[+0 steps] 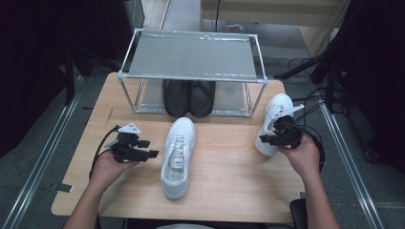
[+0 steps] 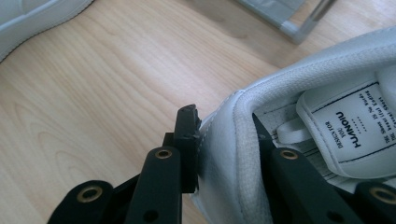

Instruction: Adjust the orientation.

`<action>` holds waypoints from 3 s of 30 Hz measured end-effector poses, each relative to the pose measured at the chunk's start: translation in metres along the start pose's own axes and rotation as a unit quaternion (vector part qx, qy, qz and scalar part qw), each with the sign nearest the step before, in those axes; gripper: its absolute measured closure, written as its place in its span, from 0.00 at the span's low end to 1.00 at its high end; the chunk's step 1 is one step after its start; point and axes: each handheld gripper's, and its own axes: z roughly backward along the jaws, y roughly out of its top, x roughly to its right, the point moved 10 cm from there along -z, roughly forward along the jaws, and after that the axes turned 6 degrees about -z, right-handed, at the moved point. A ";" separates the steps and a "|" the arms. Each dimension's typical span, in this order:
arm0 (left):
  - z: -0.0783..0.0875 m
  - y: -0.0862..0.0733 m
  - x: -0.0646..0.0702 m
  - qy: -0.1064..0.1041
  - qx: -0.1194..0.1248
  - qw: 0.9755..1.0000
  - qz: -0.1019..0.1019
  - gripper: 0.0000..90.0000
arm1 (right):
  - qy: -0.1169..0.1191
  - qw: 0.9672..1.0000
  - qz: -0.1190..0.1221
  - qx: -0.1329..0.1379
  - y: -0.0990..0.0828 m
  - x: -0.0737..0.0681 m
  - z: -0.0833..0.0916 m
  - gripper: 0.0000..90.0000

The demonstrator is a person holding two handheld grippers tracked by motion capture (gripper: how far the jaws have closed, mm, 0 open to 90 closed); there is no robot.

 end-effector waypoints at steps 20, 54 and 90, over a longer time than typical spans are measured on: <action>0.000 0.000 0.000 0.001 -0.001 1.000 -0.001 0.43 | 0.030 0.999 0.014 0.005 -0.010 -0.046 0.010 0.82; 0.000 0.002 0.000 0.002 0.006 1.000 -0.003 0.43 | 0.044 0.997 0.052 -0.020 -0.014 -0.117 0.005 0.80; -0.005 0.004 0.003 0.000 0.004 1.000 -0.012 0.43 | 0.142 0.975 0.167 -0.042 -0.022 -0.220 -0.043 0.82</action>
